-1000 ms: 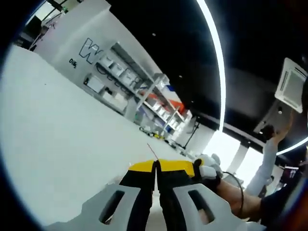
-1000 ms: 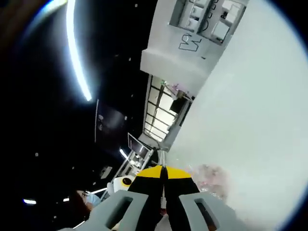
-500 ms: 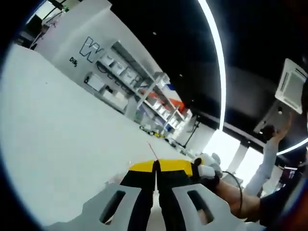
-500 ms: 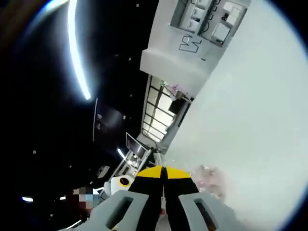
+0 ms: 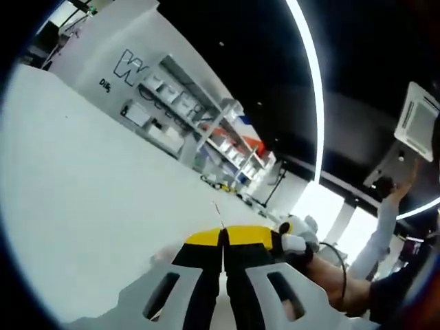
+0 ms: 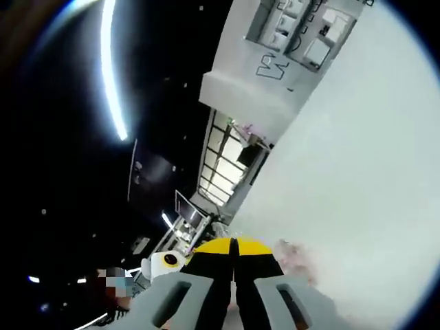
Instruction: Open the resealable bag by pulling the two sides of the seal apart until the entire bag opening is separated and visibly accessible.
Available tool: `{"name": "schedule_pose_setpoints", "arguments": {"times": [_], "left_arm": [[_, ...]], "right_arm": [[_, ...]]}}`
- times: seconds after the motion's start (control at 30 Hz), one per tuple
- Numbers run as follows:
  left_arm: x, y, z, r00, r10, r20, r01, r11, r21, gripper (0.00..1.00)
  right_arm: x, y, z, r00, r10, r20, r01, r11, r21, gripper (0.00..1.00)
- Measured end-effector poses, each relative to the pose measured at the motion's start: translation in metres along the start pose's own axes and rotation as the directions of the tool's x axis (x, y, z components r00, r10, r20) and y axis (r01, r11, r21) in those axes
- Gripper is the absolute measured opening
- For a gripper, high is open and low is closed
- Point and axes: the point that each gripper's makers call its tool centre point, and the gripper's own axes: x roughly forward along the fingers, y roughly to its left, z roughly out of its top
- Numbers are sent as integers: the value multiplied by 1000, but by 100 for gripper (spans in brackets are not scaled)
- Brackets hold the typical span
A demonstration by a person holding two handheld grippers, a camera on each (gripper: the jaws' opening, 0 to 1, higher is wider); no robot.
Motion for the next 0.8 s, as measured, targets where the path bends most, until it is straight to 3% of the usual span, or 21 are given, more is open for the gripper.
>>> {"name": "schedule_pose_setpoints", "arguments": {"times": [0.1, 0.63, 0.77, 0.8], "left_arm": [[-3, 1, 2, 1000, -3, 6, 3, 1000, -9, 0], [-5, -3, 4, 1000, -21, 15, 21, 1000, -7, 0], [-8, -4, 9, 999, -23, 24, 23, 1000, 0, 0], [-8, -4, 9, 999, -23, 24, 23, 1000, 1, 0]], "right_arm": [[-5, -5, 10, 1000, -5, 19, 4, 1000, 12, 0], [-6, -5, 12, 1000, -14, 27, 14, 1000, -1, 0], [-7, -9, 30, 998, -31, 54, 33, 999, -42, 0], [-9, -6, 27, 998, -30, 49, 32, 998, -53, 0]]}}
